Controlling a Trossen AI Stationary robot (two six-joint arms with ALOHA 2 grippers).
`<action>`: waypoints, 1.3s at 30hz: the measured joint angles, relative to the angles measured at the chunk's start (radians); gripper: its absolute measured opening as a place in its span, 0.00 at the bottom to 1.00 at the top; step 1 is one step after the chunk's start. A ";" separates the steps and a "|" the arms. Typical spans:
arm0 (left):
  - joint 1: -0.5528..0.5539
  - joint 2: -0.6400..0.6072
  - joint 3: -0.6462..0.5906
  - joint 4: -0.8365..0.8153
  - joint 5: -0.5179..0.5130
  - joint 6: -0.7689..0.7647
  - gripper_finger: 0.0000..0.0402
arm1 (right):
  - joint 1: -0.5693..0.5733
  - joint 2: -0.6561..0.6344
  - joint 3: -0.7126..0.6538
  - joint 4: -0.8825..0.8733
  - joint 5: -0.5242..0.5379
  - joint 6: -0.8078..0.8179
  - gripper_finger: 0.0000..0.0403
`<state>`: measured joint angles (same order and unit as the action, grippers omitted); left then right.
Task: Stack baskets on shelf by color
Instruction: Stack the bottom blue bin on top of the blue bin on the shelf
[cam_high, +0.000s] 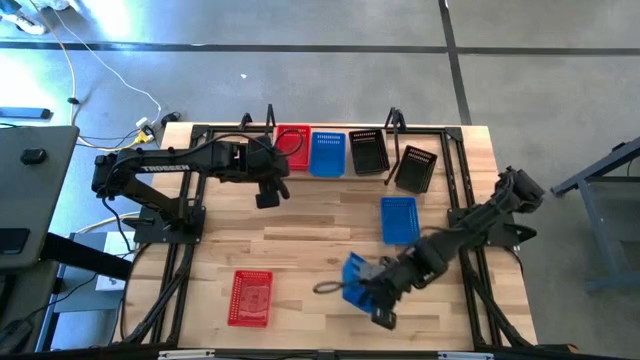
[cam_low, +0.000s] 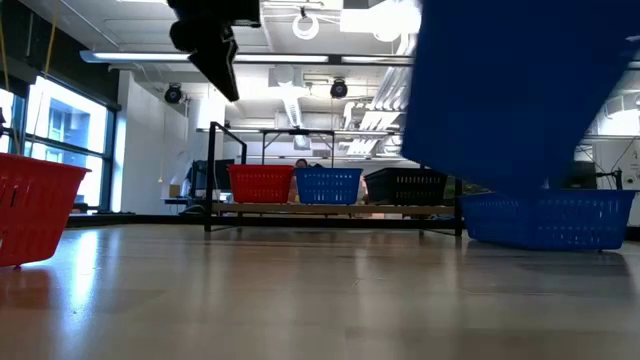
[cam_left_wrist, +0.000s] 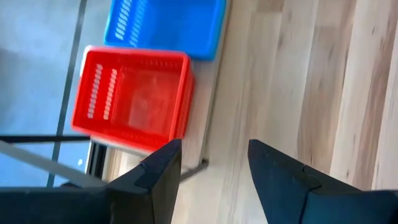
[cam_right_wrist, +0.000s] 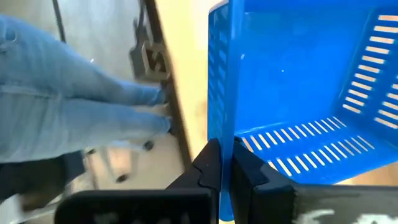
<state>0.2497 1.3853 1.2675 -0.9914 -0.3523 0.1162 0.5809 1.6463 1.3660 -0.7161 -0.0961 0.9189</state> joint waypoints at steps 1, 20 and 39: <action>0.000 0.000 0.000 -0.019 0.000 0.000 0.43 | -0.018 0.000 0.011 -0.008 0.013 -0.033 0.00; 0.022 0.000 0.000 -0.105 0.003 -0.065 0.43 | -0.425 0.000 0.253 -0.247 0.231 -0.685 0.00; 0.101 0.000 0.000 -0.112 0.061 -0.192 0.43 | -0.760 0.044 0.257 -0.128 0.333 -1.105 0.00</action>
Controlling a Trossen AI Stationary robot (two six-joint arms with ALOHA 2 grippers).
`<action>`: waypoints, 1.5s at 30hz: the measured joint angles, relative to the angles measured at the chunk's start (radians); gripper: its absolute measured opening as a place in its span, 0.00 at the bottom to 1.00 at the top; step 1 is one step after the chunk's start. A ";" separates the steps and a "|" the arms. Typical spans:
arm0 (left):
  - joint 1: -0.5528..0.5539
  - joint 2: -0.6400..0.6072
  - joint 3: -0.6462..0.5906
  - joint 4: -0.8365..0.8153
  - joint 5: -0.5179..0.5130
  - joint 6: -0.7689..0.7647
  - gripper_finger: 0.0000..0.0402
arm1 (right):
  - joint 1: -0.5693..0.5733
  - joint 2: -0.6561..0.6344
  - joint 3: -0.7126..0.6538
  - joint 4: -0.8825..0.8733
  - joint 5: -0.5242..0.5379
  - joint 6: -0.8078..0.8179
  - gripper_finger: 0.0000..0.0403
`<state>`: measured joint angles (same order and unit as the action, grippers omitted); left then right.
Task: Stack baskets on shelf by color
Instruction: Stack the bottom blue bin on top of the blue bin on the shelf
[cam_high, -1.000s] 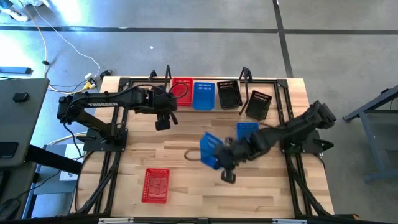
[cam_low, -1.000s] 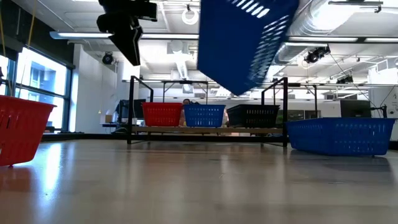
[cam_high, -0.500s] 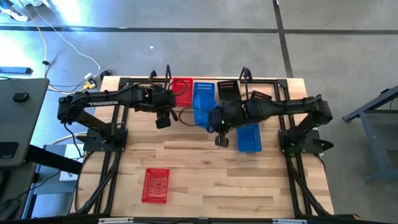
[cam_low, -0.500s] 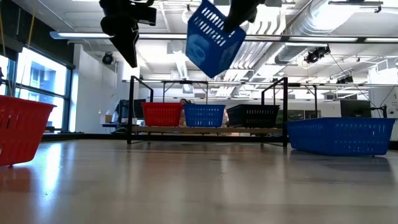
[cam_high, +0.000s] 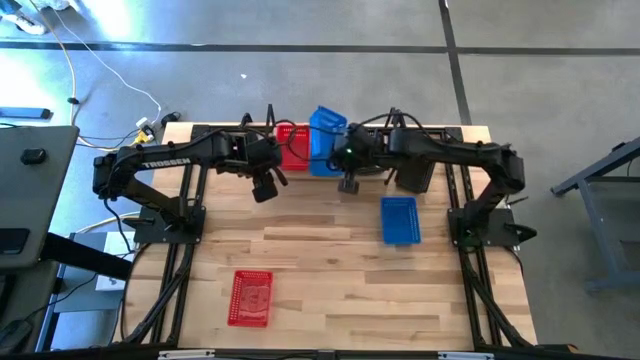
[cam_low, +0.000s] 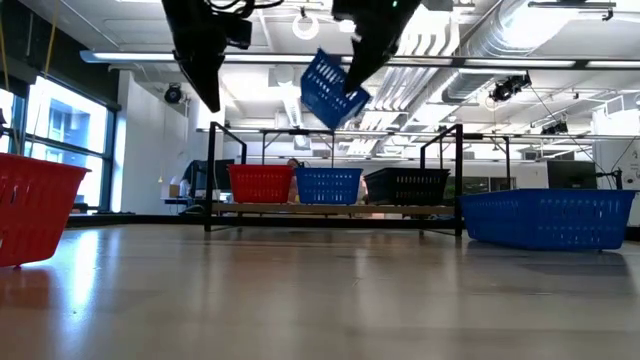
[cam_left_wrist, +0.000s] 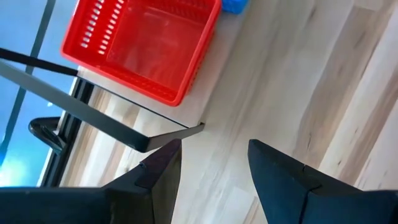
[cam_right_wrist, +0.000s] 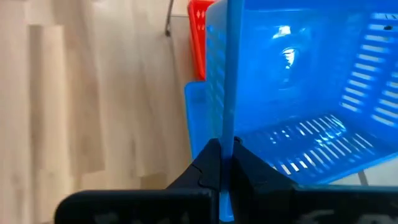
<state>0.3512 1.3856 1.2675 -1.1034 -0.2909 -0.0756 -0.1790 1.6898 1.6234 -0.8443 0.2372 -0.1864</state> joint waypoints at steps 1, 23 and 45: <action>0.004 0.000 0.000 0.000 0.000 -0.001 0.43 | -0.010 0.014 0.000 0.004 -0.001 -0.016 0.00; 0.037 0.000 0.000 0.002 0.000 -0.039 0.43 | -0.076 0.173 -0.003 -0.063 -0.062 -0.054 0.00; 0.037 0.000 0.000 0.001 -0.001 -0.080 0.43 | -0.121 0.193 -0.003 -0.082 -0.105 -0.050 0.00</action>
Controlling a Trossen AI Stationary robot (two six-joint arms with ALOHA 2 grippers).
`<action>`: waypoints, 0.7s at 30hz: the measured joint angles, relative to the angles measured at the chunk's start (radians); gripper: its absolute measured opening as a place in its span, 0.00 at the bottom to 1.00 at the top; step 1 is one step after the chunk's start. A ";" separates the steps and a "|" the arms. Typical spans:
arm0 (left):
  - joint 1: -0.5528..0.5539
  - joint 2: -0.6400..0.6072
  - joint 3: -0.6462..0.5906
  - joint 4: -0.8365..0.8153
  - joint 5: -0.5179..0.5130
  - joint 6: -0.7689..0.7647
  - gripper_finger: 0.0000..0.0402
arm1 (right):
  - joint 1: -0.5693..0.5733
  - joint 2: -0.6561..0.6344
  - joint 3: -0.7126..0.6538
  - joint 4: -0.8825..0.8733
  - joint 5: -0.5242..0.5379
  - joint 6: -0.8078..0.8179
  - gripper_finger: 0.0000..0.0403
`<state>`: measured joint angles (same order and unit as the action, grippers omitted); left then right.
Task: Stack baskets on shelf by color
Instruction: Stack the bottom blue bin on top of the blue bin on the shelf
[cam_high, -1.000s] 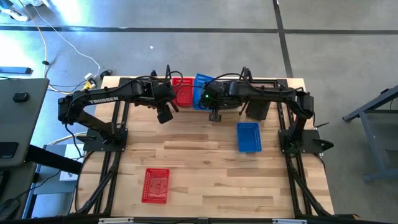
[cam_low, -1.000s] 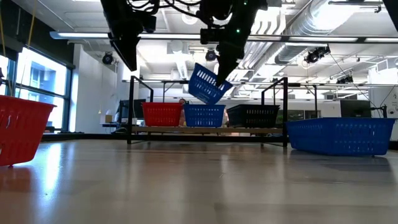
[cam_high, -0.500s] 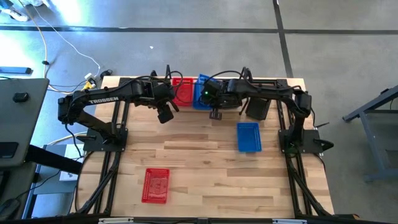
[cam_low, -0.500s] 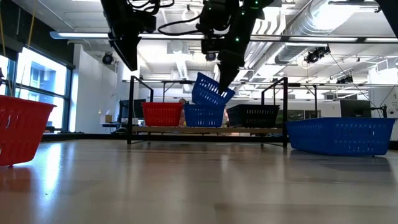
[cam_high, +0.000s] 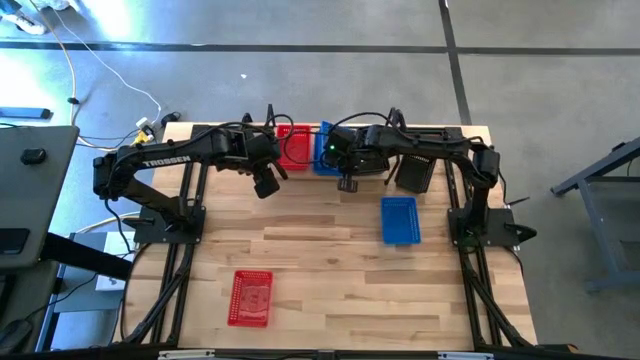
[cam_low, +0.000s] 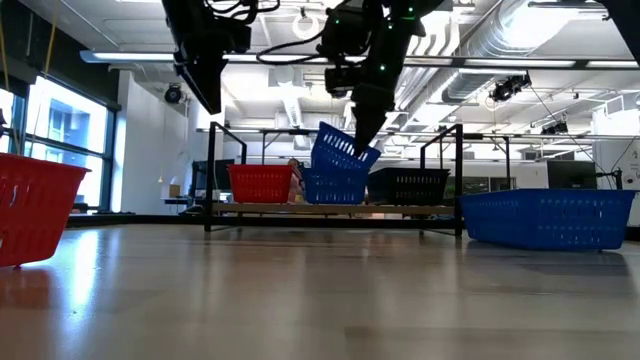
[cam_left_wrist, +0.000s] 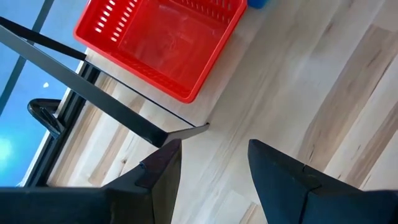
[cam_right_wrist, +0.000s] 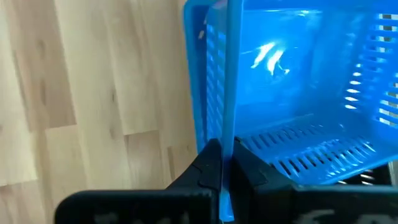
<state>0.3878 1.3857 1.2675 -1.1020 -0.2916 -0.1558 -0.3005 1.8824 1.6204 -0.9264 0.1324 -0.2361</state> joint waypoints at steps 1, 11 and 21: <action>0.000 0.000 0.000 0.000 0.000 -0.004 0.43 | -0.001 0.005 0.000 0.001 0.002 0.003 0.00; 0.000 0.000 0.000 -0.001 0.000 -0.025 0.43 | -0.003 0.031 0.000 -0.015 0.041 -0.009 0.00; 0.000 0.000 0.000 -0.001 0.000 -0.017 0.43 | -0.003 0.031 0.000 -0.016 0.078 -0.059 0.00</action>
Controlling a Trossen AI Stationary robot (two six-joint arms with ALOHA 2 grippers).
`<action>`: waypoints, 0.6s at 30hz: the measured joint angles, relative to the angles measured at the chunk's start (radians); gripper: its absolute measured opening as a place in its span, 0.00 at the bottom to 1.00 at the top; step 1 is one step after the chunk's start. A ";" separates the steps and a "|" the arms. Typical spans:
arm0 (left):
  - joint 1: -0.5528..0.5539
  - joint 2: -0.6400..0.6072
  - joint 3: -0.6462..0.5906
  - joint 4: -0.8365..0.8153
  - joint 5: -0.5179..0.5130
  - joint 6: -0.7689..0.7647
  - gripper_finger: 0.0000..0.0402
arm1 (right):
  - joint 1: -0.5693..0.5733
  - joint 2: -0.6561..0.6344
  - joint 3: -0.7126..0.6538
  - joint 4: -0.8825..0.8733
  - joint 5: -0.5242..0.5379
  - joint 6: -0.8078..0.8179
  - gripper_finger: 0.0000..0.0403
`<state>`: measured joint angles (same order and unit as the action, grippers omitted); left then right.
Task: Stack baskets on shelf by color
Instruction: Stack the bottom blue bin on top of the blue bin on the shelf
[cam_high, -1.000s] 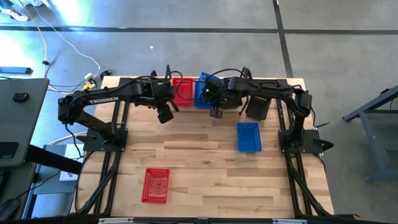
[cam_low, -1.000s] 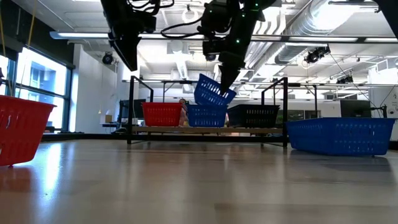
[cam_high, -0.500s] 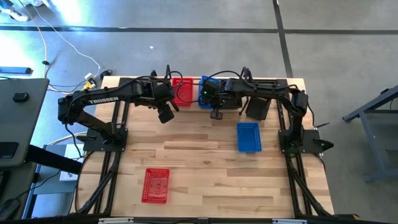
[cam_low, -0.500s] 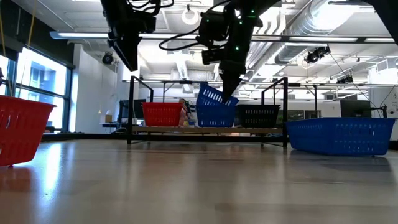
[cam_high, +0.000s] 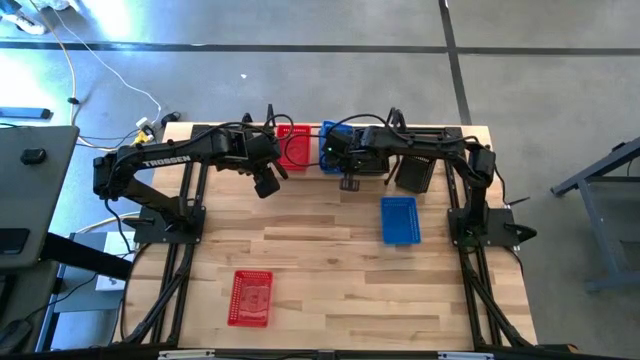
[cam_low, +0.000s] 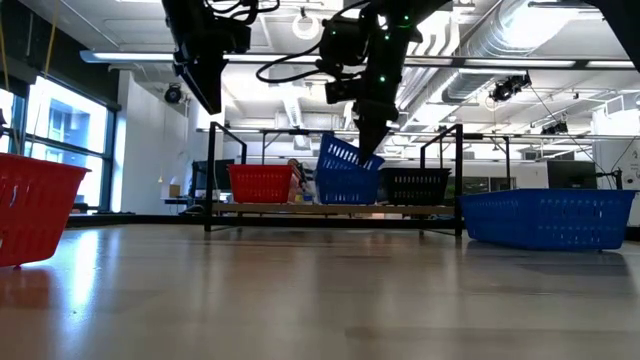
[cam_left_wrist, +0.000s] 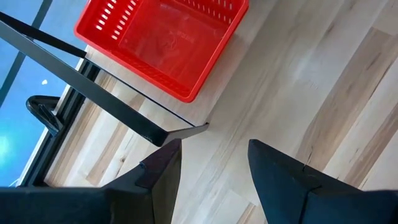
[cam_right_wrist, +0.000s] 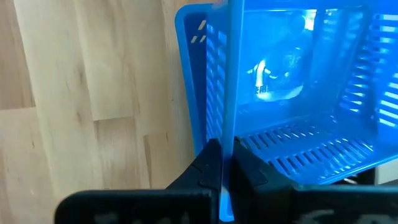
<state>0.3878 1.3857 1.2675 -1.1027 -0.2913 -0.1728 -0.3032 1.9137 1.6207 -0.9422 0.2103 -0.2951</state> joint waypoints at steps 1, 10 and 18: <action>0.000 0.000 0.000 0.000 0.000 0.000 0.43 | 0.000 0.000 0.000 0.000 0.005 -0.007 0.00; 0.000 0.000 0.000 0.000 0.000 0.009 0.43 | 0.000 0.000 0.000 0.001 0.032 -0.036 0.02; 0.000 0.000 0.000 0.000 0.000 0.009 0.43 | 0.000 0.000 0.000 0.069 0.002 -0.028 0.20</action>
<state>0.3878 1.3857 1.2675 -1.1027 -0.2913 -0.1642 -0.3027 1.9137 1.6207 -0.8732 0.2120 -0.3228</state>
